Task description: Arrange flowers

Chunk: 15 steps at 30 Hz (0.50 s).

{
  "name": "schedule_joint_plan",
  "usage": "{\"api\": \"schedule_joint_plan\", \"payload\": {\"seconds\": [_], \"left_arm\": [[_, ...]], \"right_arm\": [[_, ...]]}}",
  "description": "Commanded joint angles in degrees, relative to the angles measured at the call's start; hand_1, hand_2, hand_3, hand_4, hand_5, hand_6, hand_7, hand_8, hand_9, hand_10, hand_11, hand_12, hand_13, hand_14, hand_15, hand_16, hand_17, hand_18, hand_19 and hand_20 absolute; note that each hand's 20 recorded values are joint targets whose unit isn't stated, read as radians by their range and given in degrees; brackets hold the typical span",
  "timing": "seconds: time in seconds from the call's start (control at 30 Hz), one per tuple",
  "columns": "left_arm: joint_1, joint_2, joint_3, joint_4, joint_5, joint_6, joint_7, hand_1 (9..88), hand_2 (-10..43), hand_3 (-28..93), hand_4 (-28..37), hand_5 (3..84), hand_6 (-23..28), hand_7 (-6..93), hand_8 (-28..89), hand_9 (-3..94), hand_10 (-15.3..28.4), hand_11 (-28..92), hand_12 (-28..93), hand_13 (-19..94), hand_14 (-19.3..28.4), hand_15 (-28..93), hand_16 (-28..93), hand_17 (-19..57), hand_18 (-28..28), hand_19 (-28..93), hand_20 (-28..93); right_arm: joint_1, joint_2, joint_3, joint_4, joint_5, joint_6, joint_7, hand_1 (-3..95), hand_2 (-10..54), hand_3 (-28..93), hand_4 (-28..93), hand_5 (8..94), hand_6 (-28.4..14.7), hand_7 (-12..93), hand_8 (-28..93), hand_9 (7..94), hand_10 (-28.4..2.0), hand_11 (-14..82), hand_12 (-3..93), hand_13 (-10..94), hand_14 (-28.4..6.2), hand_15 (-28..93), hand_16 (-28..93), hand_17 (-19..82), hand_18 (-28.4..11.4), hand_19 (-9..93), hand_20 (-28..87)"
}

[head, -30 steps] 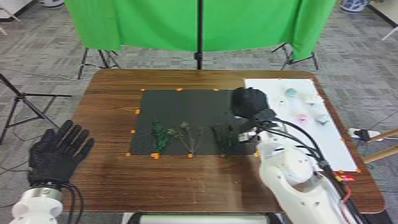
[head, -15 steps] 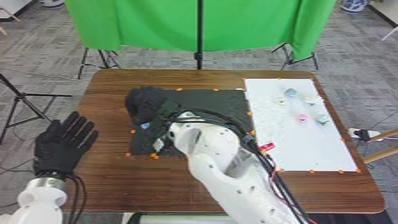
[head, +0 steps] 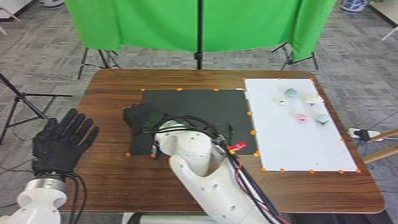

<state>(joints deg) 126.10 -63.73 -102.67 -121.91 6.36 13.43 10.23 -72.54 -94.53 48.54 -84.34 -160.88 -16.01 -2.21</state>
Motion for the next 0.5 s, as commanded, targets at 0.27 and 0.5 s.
{"api": "schedule_joint_plan", "payload": {"seconds": [0.27, 0.5], "left_arm": [[-0.03, 0.24, -0.01, 0.55, -0.11, -1.66, 0.15, 31.5, 14.8, 76, -28.3, 45.0, 8.7, 21.3, -12, 37.7, 15.0, 30, 12, 30, 16.5, 51, -9, -6.1, 16.0, 43, 15], [-0.06, -0.11, -0.30, 0.74, -0.11, -2.44, 0.52, 31.9, 15.5, 76, -28.3, 45.3, 8.6, 21.0, -12, 37.8, 15.0, 30, 12, 30, 16.3, 51, -9, -6.0, 16.0, 43, 15]], "right_arm": [[-1.99, -4.46, 2.07, 3.80, -15.83, 3.22, -3.47, 62.2, -9.5, 74, -28, 64.9, -1.9, 49, 5, 77.3, -11.1, 21.5, 48.3, 65, -7.6, 51, 47, 36, -20.4, 84, 47], [-2.28, -4.22, 2.14, 4.26, -17.37, 3.41, -2.57, 62.8, -9.5, 74, -28, 63.5, -2.2, 49, 4, 75.9, -11.5, 21.3, 47.0, 63, -7.6, 56, 49, 36, -20.1, 84, 47]]}}
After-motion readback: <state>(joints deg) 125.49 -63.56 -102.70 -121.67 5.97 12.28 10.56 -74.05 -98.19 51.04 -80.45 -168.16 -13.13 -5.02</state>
